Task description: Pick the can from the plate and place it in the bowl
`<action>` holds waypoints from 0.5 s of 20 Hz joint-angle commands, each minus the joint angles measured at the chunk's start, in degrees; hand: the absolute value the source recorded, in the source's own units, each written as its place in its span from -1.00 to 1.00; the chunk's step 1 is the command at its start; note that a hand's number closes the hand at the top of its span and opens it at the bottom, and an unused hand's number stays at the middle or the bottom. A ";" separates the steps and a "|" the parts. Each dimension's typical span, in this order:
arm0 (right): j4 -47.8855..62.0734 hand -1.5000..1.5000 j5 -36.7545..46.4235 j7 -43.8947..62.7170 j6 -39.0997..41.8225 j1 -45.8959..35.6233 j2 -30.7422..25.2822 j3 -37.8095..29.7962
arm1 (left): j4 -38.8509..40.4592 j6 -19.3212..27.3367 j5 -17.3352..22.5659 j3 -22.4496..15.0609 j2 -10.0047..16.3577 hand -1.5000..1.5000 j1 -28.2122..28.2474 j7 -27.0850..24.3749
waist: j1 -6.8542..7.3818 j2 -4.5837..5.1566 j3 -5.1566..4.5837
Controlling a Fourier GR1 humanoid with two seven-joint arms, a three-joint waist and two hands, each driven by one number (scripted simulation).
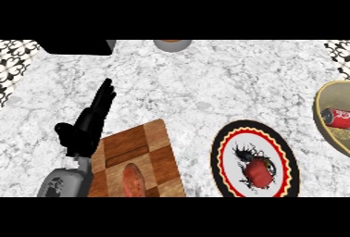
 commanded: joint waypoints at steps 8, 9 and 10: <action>10.91 -1.00 -10.36 -2.96 11.05 -7.28 -4.48 -10.01 | 1.38 1.05 -1.09 0.03 -1.28 0.00 -0.80 -0.59 | -0.78 -0.11 -0.03; 11.59 -1.00 -10.96 -3.36 13.05 -6.36 -4.56 -10.13 | 1.21 -0.14 0.48 1.25 -0.43 0.00 -0.79 0.19 | -0.84 -0.14 -0.03; 11.43 -1.00 -11.31 -1.24 15.24 -6.71 -6.08 -10.09 | 4.24 -0.30 -0.09 2.05 0.03 0.00 -0.76 -3.33 | -1.23 -0.18 -0.09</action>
